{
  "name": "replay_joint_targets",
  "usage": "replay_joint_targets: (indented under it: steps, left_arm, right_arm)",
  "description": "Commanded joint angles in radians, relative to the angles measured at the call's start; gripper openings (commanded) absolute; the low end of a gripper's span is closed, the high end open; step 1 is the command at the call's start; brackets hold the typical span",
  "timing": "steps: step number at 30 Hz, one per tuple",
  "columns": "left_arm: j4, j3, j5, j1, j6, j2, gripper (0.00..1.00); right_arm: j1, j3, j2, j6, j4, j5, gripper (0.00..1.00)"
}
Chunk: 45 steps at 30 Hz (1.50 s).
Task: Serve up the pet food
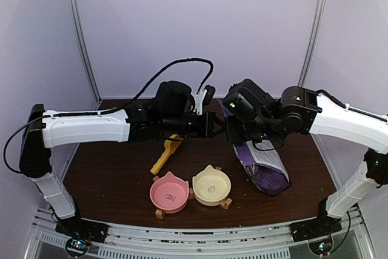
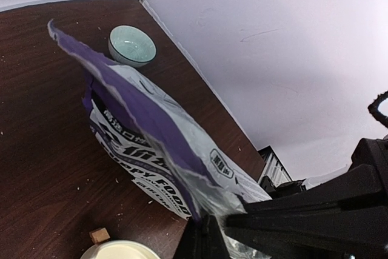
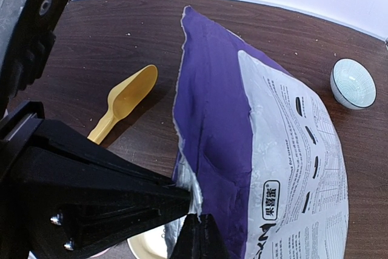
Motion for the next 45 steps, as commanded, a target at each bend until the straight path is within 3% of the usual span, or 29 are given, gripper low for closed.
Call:
replay_joint_targets:
  steps: [1, 8, 21, 30, 39, 45]
  left_arm:
    - [-0.184, -0.058, -0.166, 0.091, 0.008, 0.028, 0.0]
    - [-0.107, -0.148, -0.144, 0.131, 0.009, -0.027, 0.0]
    - [-0.04, -0.129, -0.053, 0.132, 0.062, -0.091, 0.0]
    - [-0.069, -0.096, -0.006, 0.132, 0.083, -0.153, 0.0]
    - [-0.16, 0.0, 0.055, 0.129, 0.141, -0.239, 0.0]
    - [-0.171, 0.063, 0.093, 0.128, 0.165, -0.214, 0.0]
  right_arm:
    - [-0.013, 0.014, -0.092, 0.005, -0.16, 0.178, 0.0]
    - [-0.029, -0.044, -0.131, -0.062, -0.069, 0.105, 0.0]
    - [-0.08, -0.104, -0.202, -0.158, 0.087, -0.074, 0.0]
    - [-0.088, -0.072, -0.179, -0.148, 0.044, -0.049, 0.0]
    - [-0.127, 0.04, -0.174, -0.14, -0.119, 0.021, 0.0]
    - [-0.178, 0.078, -0.191, -0.164, -0.126, 0.027, 0.0]
